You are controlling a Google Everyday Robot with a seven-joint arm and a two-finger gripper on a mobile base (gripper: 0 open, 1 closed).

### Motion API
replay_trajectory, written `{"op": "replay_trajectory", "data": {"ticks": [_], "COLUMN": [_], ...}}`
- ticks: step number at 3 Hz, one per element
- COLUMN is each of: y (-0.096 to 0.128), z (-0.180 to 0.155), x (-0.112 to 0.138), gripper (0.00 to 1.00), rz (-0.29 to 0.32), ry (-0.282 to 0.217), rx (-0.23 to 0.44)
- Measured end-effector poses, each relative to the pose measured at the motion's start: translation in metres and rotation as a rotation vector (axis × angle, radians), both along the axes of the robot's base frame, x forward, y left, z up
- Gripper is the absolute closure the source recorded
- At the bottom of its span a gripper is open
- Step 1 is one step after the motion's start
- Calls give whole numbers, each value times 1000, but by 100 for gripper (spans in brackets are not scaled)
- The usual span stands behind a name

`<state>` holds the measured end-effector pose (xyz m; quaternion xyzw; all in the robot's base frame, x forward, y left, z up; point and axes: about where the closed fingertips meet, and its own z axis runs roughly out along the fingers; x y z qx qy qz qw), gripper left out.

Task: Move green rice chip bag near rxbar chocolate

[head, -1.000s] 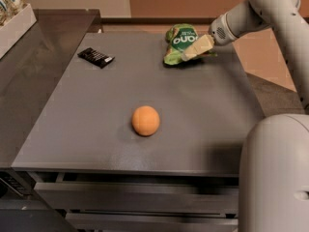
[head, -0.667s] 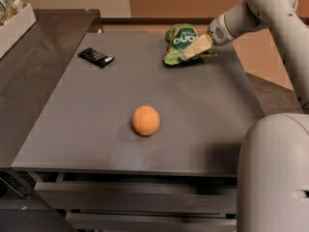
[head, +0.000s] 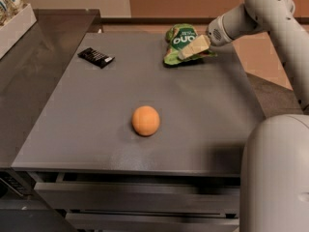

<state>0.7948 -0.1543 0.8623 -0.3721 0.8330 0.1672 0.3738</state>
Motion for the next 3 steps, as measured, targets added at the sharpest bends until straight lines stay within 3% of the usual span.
{"op": "replay_trajectory", "data": {"ticks": [1, 2, 3], "y": [6, 11, 12], "z": [-5, -11, -13], "x": [1, -2, -5], "gripper": [0, 16, 40], "rz": [18, 45, 63], "ry": [13, 47, 71], "rx": [12, 17, 25]}}
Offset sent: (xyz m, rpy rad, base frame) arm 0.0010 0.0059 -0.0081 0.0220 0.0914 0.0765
